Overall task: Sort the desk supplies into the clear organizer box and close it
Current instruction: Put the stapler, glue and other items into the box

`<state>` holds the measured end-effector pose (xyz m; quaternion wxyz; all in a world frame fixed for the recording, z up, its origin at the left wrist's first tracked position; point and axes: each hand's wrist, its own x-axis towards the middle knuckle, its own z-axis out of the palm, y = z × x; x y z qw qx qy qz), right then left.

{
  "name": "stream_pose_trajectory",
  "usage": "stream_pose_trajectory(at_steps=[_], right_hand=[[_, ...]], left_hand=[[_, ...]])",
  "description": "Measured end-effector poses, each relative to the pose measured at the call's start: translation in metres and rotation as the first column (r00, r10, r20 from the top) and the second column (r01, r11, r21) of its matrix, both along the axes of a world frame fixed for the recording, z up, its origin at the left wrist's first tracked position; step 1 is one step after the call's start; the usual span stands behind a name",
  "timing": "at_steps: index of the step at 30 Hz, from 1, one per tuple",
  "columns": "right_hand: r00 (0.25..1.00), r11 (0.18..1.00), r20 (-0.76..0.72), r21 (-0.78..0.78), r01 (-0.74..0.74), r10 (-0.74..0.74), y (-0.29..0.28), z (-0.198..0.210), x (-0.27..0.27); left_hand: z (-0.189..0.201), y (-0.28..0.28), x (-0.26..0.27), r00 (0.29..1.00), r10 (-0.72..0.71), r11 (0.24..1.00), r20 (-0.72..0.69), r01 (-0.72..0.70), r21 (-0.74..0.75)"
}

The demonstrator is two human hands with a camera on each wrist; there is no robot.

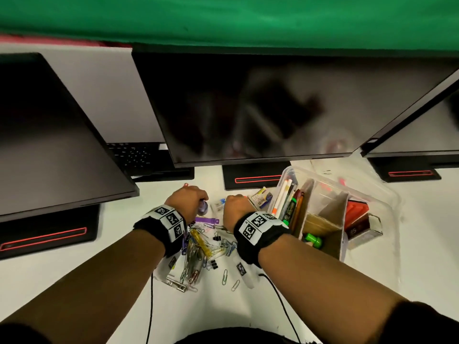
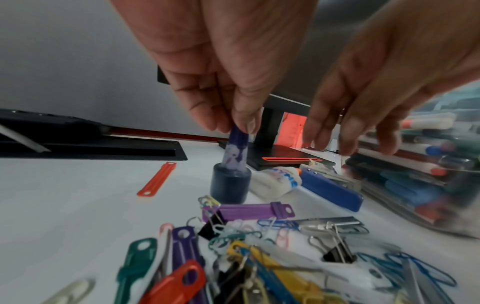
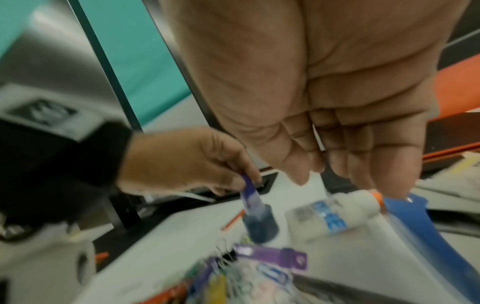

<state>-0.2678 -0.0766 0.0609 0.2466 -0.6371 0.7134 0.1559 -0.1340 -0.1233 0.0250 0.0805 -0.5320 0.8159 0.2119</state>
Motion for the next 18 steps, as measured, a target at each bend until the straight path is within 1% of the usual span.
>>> stream_pose_trajectory(at_steps=[4, 6, 8, 10, 13, 18], right_hand=[[0.989, 0.996, -0.136, 0.065, -0.054, 0.062, -0.014, -0.019, 0.003], [0.983, 0.996, -0.172, 0.078, -0.051, 0.063, -0.022, -0.024, 0.002], [0.985, 0.994, -0.172, 0.105, 0.014, 0.005, -0.03, -0.027, 0.003], [0.986, 0.992, -0.163, 0.115, 0.043, -0.024, -0.035, -0.03, 0.005], [0.986, 0.993, -0.164, 0.119, 0.016, 0.003, -0.037, -0.037, 0.008], [0.974, 0.994, -0.213, 0.094, -0.057, 0.076, -0.036, -0.04, 0.008]], left_hand=[[0.003, -0.001, 0.0, 1.0, 0.028, 0.999, -0.01, -0.027, 0.043], [0.004, -0.001, 0.001, 0.999, 0.044, 0.998, -0.022, -0.043, 0.055], [0.003, -0.002, 0.002, 0.998, 0.062, 0.996, -0.031, -0.059, 0.066], [0.001, -0.003, 0.003, 0.997, 0.064, 0.996, -0.04, -0.061, 0.063], [-0.001, -0.004, 0.003, 0.998, 0.054, 0.998, -0.036, -0.052, 0.046], [-0.007, -0.005, 0.003, 0.997, 0.06, 0.998, -0.049, -0.059, 0.015]])
